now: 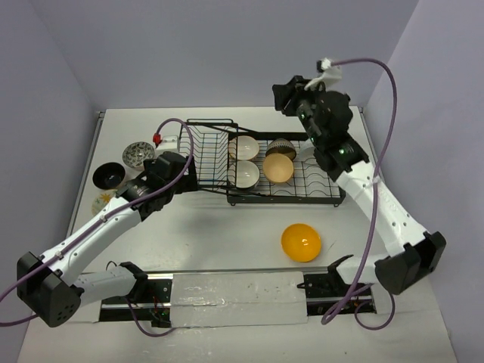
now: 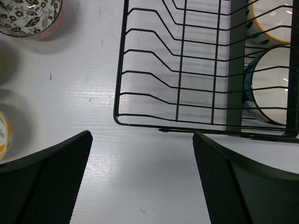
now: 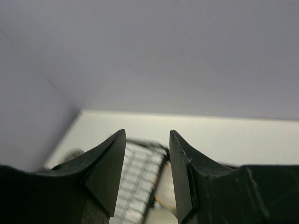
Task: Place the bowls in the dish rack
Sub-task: Place the bowl in the dish rack, then pick up the bowl from the dish rack.
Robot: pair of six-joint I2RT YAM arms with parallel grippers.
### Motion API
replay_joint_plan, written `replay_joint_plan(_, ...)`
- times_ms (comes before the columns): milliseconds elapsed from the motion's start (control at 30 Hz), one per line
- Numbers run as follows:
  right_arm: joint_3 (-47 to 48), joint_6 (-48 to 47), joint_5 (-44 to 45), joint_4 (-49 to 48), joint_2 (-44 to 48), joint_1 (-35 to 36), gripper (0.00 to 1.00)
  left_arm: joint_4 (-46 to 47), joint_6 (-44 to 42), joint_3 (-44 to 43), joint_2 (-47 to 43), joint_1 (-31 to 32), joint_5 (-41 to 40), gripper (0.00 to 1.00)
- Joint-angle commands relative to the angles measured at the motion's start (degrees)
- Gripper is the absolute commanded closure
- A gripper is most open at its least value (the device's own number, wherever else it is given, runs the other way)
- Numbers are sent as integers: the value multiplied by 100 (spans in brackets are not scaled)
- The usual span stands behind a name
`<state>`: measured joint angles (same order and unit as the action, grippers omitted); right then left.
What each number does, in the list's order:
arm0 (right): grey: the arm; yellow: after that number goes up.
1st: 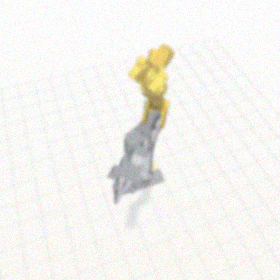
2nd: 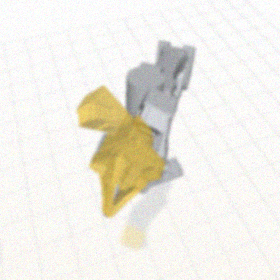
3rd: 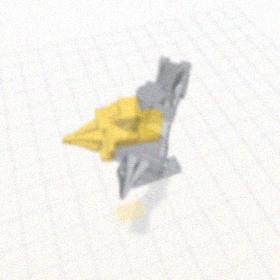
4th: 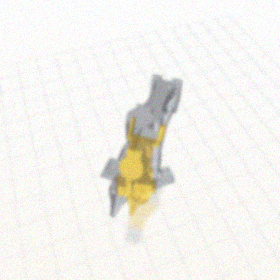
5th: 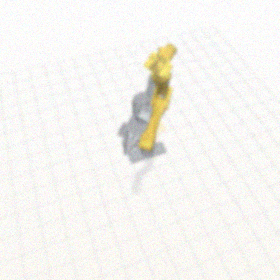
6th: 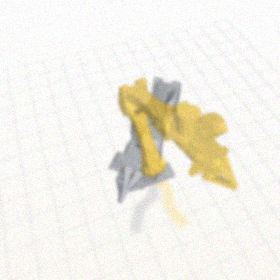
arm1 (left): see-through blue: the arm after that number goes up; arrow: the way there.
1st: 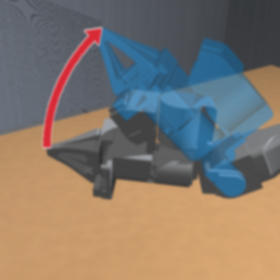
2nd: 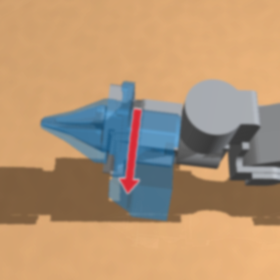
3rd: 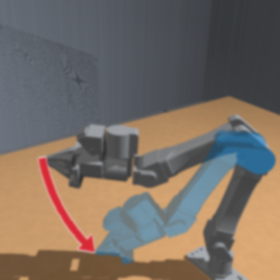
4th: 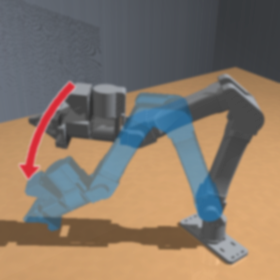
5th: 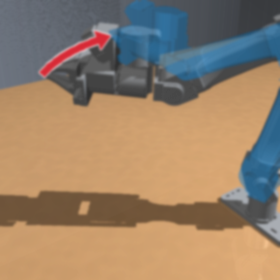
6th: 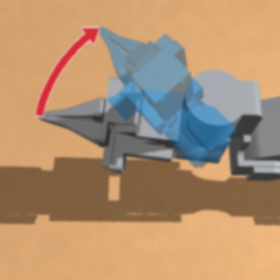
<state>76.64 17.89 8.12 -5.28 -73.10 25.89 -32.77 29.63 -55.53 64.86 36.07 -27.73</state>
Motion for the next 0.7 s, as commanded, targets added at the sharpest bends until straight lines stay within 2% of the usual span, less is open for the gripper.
replay_joint_plan(0, 815, -901, -548, 3083, -852, -110, 50, 52, -80, -54, 52, -135, 31, 5)
replay_joint_plan(133, 888, -1208, -593, 3656, -1197, -128, 49, -88, 78, -116, 439, -670, 652, 12)
replay_joint_plan(267, 870, -1384, -461, 3928, -1408, -146, 48, -89, 149, -169, 694, -760, 856, 21)
replay_joint_plan(300, 853, -1428, -408, 3981, -1435, -163, 48, -89, 149, -169, 712, -760, 874, 33)
replay_joint_plan(400, 494, -1534, -267, 3904, -1383, -251, 48, -80, 140, -116, 747, -769, 874, 46)
replay_joint_plan(567, 299, -1569, 39, 3903, -1426, -356, 50, -71, 78, -116, 800, -777, 751, 50)
replay_joint_plan(667, 159, -1526, 207, 3938, -1426, -427, 51, -71, 70, -81, 818, -795, 795, 57)
